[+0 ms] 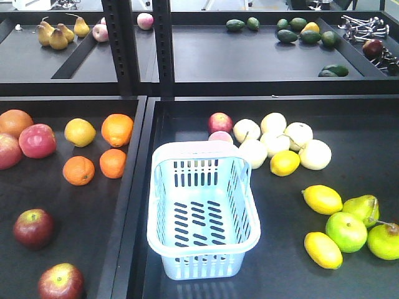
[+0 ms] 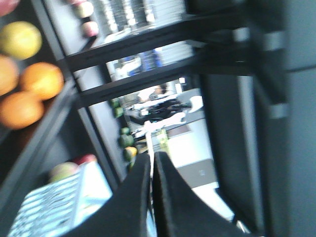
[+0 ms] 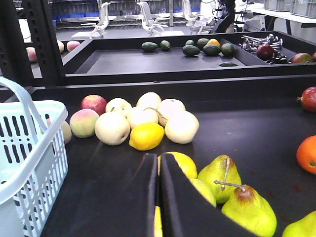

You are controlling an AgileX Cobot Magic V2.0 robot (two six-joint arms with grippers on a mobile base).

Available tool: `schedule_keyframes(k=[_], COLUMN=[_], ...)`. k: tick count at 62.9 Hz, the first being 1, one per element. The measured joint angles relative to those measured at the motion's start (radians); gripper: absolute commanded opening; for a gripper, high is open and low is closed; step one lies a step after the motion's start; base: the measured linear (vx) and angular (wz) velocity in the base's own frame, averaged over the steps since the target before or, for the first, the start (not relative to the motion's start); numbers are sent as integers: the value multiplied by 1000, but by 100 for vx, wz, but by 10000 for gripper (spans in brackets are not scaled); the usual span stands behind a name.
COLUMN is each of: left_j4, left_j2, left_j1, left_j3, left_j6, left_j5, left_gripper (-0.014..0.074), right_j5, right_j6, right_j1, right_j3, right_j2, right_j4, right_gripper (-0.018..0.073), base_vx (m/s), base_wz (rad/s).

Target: Pick three apples into basket with both arms

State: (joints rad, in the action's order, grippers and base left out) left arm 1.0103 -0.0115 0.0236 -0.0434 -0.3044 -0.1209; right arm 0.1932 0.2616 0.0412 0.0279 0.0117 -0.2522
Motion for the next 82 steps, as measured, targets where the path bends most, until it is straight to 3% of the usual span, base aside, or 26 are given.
schedule_keyframes(k=[17,31,45,52,63,74,82], left_j4=[7,6,2,19,110,134,112], left_j2=[27,254,530,682,927,1150,1298], left_j1=[0,0,0,0,0,-26,-91], left_j3=[-234,-407,-596,-688,-841,-1002,-1127], left_j6=[304,551,868,1021,1241,1365,1435], left_j5=[-61,-259,-420,-521,-670,-779,-808], left_gripper=[-6,-6,30,104,326,518,553], right_j5=[0,0,0,0,0,0,0], right_j6=[0,0,0,0,0,0,0], right_j1=[0,0,0,0,0,0,0], right_j3=[0,0,0,0,0,0,0], right_j2=[0,0,0,0,0,0,0], right_j4=[0,0,0,0,0,0,0], right_gripper=[-4,-4,-4,-4,-4,-4,-4], base_vx=[0,0,0,0,0,0,0], base_wz=[0,0,0,0,0,0,0])
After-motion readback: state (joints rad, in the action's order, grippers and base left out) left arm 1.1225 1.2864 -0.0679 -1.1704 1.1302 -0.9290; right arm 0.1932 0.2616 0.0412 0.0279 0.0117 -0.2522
